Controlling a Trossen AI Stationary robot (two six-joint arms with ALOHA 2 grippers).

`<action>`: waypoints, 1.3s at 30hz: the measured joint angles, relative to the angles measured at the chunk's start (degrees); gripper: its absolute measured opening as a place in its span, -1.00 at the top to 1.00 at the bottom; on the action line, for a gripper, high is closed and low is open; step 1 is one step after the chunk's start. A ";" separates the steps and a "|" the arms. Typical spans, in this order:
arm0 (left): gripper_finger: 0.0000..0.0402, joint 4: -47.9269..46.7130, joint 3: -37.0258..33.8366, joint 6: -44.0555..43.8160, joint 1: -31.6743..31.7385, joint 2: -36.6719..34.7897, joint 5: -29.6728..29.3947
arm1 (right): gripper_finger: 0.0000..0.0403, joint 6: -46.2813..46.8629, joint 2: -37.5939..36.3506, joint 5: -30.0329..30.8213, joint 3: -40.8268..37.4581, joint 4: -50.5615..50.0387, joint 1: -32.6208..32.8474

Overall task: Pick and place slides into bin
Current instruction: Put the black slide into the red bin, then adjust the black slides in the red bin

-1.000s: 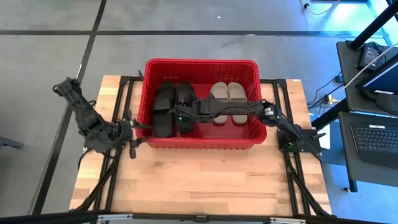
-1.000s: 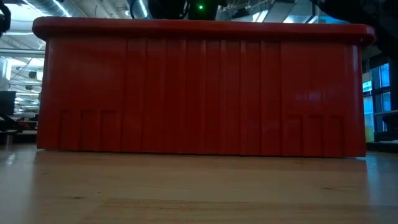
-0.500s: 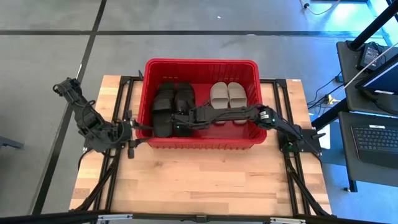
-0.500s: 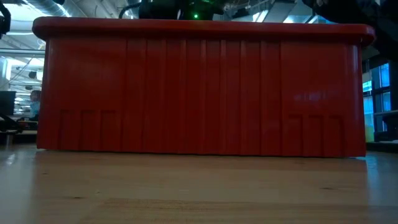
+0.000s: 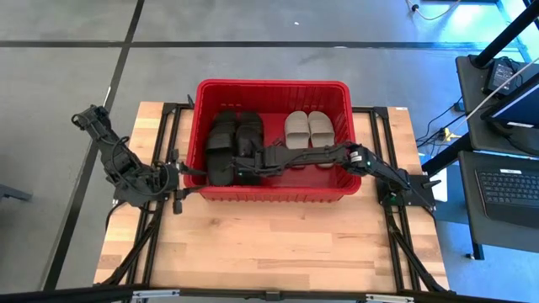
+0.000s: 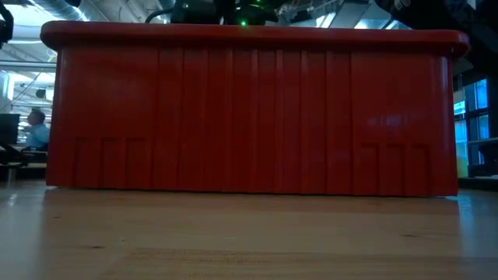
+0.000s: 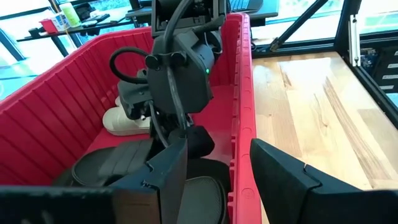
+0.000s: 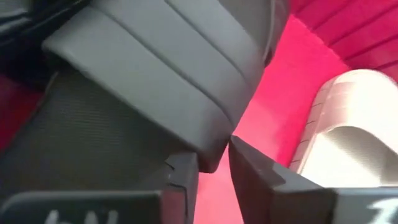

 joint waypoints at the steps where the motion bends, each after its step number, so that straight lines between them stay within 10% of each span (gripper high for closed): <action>1: 0.15 0.00 0.00 0.01 0.00 0.00 0.00 | 0.54 -0.03 0.00 -0.55 0.00 0.28 0.02; 18: 0.15 0.03 0.00 -0.20 0.00 0.00 0.00 | -0.40 -0.28 0.02 -5.22 1.80 0.05 0.13; 33: 0.15 0.16 0.00 -0.56 -0.02 0.00 -0.03 | -0.45 -7.87 -3.68 -5.85 9.60 -4.78 0.26; 39: 0.15 0.10 0.00 -0.54 -0.01 0.00 -0.04 | -0.45 -23.48 -3.91 -18.84 9.70 8.65 0.39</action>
